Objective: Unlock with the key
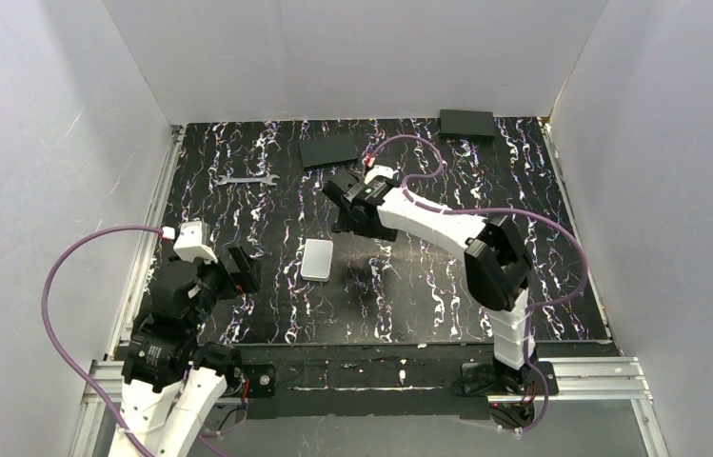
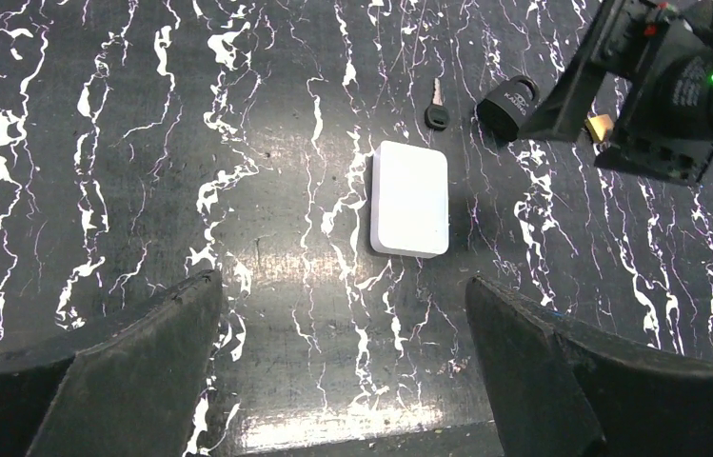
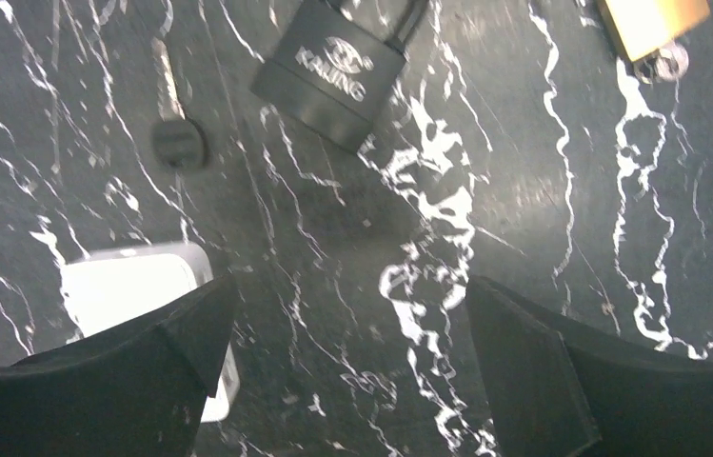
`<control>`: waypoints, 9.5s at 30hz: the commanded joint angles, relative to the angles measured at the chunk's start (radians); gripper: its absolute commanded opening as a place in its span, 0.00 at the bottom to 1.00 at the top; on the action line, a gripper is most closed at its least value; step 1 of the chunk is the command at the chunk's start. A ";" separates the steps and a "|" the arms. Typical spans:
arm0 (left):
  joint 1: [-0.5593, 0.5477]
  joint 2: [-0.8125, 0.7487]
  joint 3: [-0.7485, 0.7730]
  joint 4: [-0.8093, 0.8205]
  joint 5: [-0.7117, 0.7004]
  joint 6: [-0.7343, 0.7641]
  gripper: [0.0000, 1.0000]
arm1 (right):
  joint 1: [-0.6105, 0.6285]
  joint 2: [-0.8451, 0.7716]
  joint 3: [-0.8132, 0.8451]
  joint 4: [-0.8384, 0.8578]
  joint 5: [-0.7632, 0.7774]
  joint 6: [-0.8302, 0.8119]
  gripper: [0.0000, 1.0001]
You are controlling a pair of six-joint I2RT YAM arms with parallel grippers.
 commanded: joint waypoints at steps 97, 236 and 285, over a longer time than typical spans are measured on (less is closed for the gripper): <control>-0.308 1.828 1.000 -0.078 -0.092 0.192 0.57 | -0.196 -0.740 -0.704 0.242 -0.302 -0.467 0.83; -0.357 1.783 0.844 0.215 0.031 0.002 0.11 | -0.203 -0.833 -0.785 0.303 -0.227 -0.348 0.83; -0.357 1.072 0.414 0.323 0.177 -0.664 0.12 | -0.027 -0.718 -0.949 1.253 -0.400 -0.317 0.69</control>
